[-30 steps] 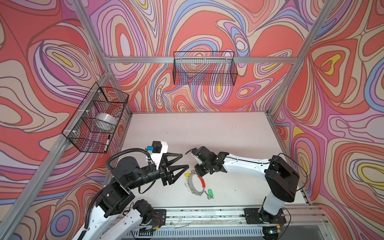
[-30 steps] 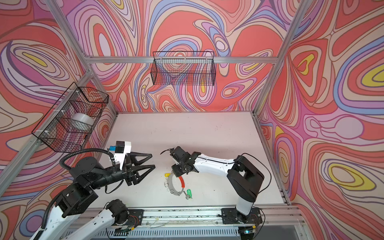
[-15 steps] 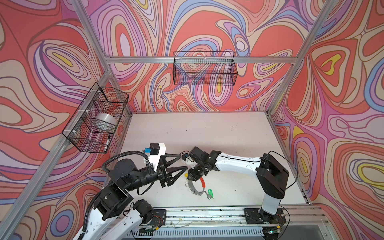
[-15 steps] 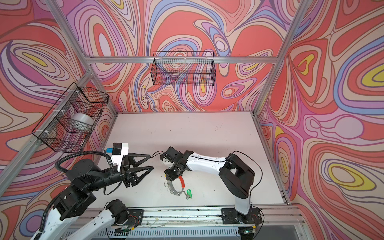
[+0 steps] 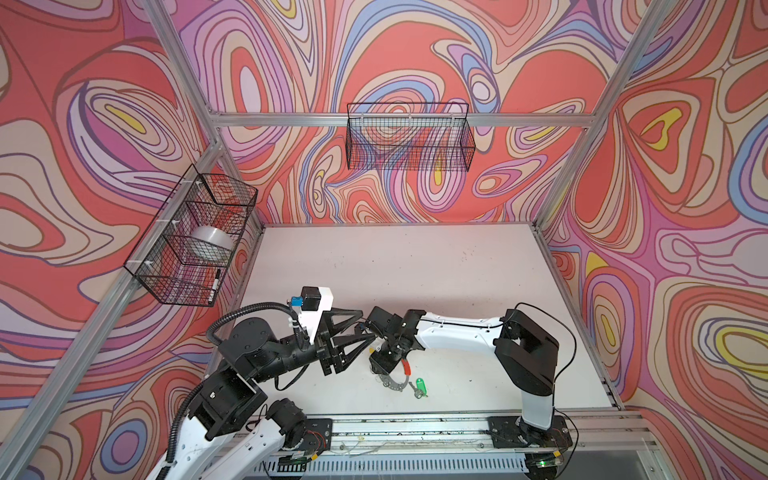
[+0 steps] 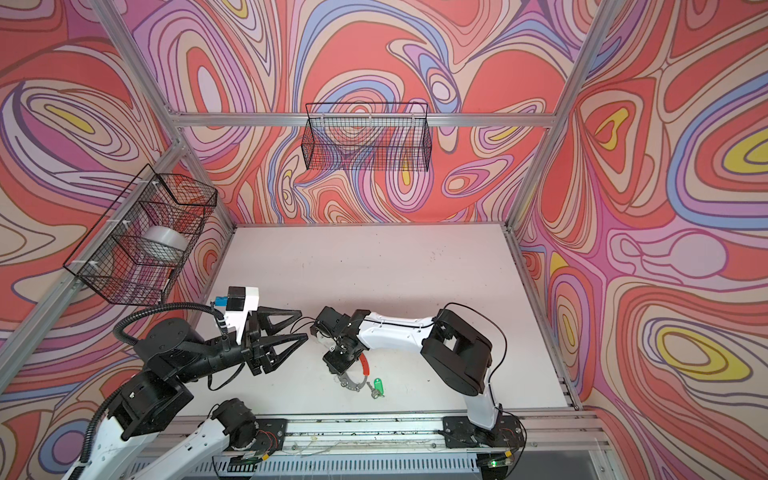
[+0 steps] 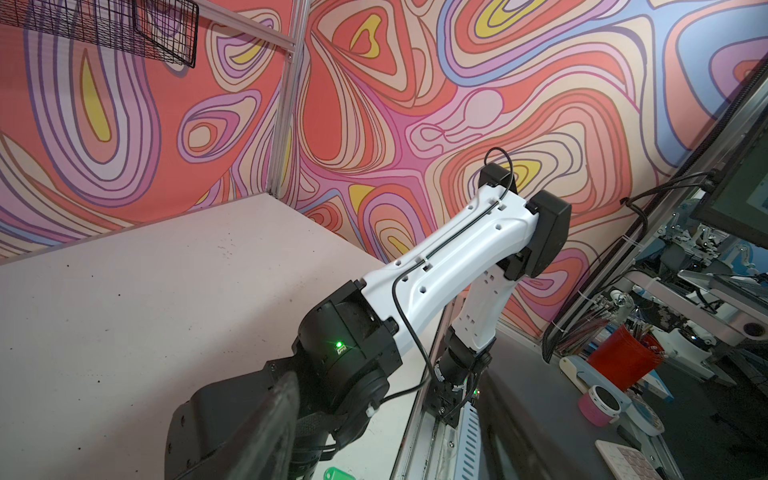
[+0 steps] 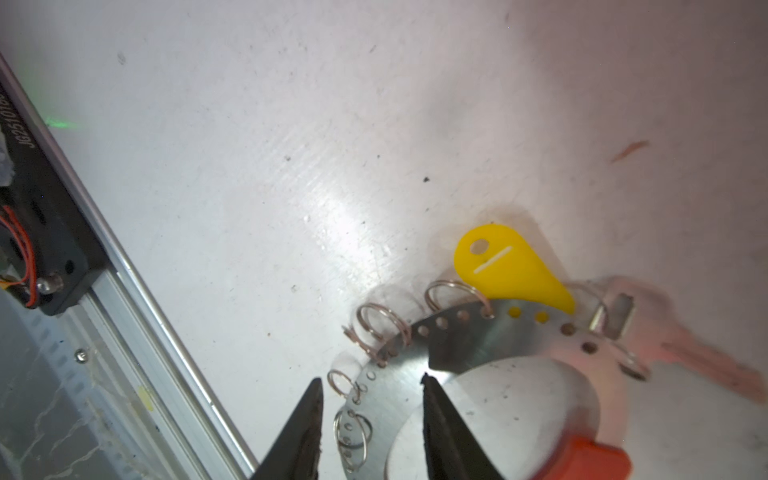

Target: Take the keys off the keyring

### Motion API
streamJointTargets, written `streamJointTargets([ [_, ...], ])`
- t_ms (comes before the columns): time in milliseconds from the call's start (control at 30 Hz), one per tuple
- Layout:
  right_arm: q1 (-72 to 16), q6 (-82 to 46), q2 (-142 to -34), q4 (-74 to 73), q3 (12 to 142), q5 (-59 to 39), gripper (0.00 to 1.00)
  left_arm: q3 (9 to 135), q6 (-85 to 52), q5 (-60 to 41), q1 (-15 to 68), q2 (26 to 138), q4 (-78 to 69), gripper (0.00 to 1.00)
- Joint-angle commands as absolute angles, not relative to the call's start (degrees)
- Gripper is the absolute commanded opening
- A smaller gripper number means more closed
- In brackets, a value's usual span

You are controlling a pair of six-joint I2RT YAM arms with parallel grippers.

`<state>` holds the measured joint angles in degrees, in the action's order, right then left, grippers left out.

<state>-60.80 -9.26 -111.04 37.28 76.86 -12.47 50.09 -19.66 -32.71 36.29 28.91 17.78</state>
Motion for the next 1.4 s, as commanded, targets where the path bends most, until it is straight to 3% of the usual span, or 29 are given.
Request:
streamJointTargets([
  [0, -60.6, -7.7, -110.8, 37.4, 77.9, -4.8, 0.42, 50.0, -18.6, -32.7, 36.3, 28.4, 18.4, 0.68],
  [333, -58.5, -3.2, -110.7, 39.6, 80.2, 6.1, 0.43, 49.8, -18.8, -33.1, 36.3, 28.5, 18.0, 0.68],
  [833, -54.0, 4.3, -113.8, 42.3, 82.8, -8.8, 0.43, 49.8, -18.8, -33.7, 36.3, 28.7, 17.9, 0.68],
  [1367, -53.4, 6.2, -116.9, 42.5, 83.6, -8.2, 0.38, 49.7, -18.9, -33.9, 36.3, 29.1, 17.7, 0.68],
])
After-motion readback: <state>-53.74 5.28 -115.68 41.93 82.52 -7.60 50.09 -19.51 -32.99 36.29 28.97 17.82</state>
